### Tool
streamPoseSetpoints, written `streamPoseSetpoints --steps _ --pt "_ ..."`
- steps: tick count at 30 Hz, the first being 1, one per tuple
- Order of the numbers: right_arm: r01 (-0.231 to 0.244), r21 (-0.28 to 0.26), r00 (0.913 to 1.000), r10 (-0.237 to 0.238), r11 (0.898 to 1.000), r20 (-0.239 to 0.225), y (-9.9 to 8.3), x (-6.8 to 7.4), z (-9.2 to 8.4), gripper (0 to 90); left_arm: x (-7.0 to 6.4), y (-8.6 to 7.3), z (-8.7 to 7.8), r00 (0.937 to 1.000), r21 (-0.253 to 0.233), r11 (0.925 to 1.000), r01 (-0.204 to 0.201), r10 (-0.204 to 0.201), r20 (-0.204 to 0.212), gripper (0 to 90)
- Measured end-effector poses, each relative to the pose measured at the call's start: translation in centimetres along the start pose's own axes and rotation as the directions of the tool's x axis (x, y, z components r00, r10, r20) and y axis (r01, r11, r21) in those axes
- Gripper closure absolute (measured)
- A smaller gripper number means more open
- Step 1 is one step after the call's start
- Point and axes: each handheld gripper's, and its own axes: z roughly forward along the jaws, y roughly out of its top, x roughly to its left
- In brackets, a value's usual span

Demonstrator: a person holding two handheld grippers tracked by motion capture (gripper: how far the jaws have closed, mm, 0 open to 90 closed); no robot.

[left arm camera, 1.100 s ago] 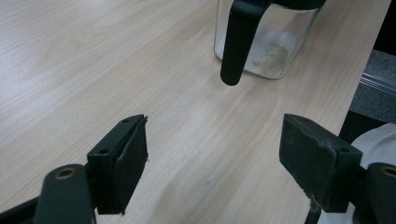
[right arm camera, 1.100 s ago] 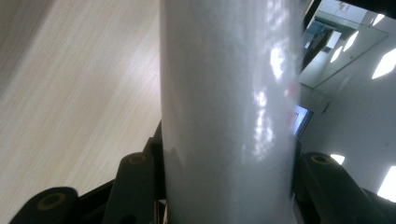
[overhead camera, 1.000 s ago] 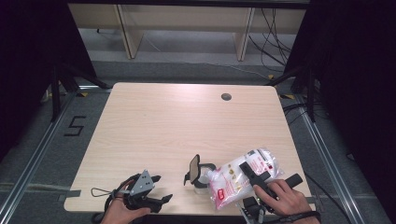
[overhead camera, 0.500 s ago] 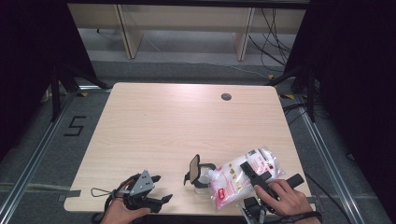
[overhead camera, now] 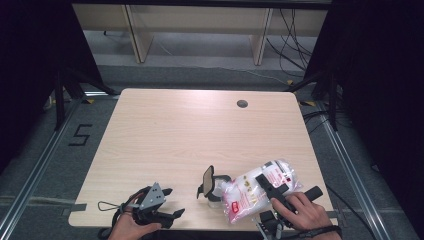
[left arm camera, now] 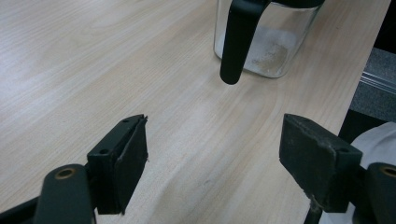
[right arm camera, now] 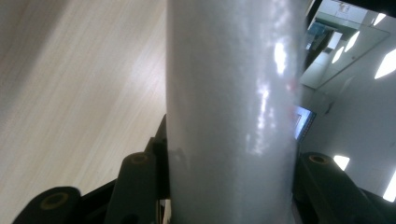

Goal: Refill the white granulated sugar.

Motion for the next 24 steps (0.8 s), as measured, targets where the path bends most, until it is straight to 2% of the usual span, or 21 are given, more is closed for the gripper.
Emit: streamPoseSetpoints --steps 2,3,4,5,6,9,12,16,17,18,20,21,22,24 --pt "0.006 -0.014 1.0 -0.006 1.0 -0.006 -0.1 0.08 0.17 58.4 0.0 0.02 -0.01 1.0 0.002 1.0 0.002 -0.002 0.0 23.3" --pt "0.008 -0.017 1.0 -0.008 1.0 -0.005 -0.16 0.12 0.23 58.5 0.14 0.09 -0.05 0.9998 0.006 0.9998 -0.02 0.02 0.003 23.3" --pt "-0.002 -0.012 1.0 0.002 1.0 -0.005 -0.16 0.2 0.26 58.5 -0.02 0.0 0.01 0.9999 0.003 0.9999 0.012 -0.012 0.001 23.3" --pt "-0.012 -0.015 0.9999 0.012 1.0 0.001 -0.16 0.3 0.32 58.7 -0.02 -0.01 0.01 0.9999 0.003 0.9999 0.01 -0.01 0.002 23.3" --pt "-0.008 -0.013 1.0 0.008 1.0 0.002 -0.18 0.3 0.32 58.7 0.08 0.03 -0.01 0.9999 0.004 0.9999 -0.01 0.01 0.003 23.3" --pt "0.011 -0.002 0.9999 -0.011 1.0 0.0 -0.23 0.19 0.36 58.8 -0.07 -0.02 0.12 0.9998 -0.002 0.9998 0.017 -0.017 0.002 23.3" --pt "0.009 0.001 1.0 -0.009 1.0 -0.001 -0.23 0.3 0.43 58.9 0.01 -0.06 0.09 1.0 0.0 1.0 0.003 -0.003 -0.004 23.3" --pt "-0.01 0.018 1.0 0.01 1.0 0.001 -0.19 0.62 0.46 59.1 -0.06 -0.04 0.09 0.9999 -0.001 0.9999 0.011 -0.011 0.002 23.3" --pt "0.002 0.019 1.0 -0.002 1.0 0.001 -0.16 0.61 0.48 59.1 -0.01 -0.07 0.12 1.0 -0.001 1.0 0.005 -0.005 -0.003 23.3" --pt "0.0 0.023 1.0 0.0 1.0 0.003 -0.13 0.68 0.49 59.1 -0.12 -0.06 0.18 0.9998 -0.009 0.9997 0.021 -0.021 0.006 23.3" --pt "0.019 0.022 0.9998 -0.019 1.0 0.002 -0.04 0.72 0.63 59.2 -0.04 -0.02 0.11 0.9999 0.002 0.9999 0.01 -0.01 0.007 23.3" --pt "0.025 0.036 0.9997 -0.025 0.999 -0.001 0.06 0.75 0.61 59.2 0.06 0.0 0.06 0.9999 0.004 1.0 -0.007 0.007 0.008 23.3" --pt "0.047 0.024 0.9989 -0.047 0.999 0.005 0.09 0.69 0.72 59.2 0.0 -0.04 0.07 1.0 0.007 1.0 0.005 -0.005 0.003 23.3" --pt "0.053 0.023 0.9986 -0.053 0.998 0.006 0.07 0.68 0.75 59.2 -0.09 -0.04 0.14 0.9998 0.0 0.9999 0.017 -0.017 0.008 23.3"
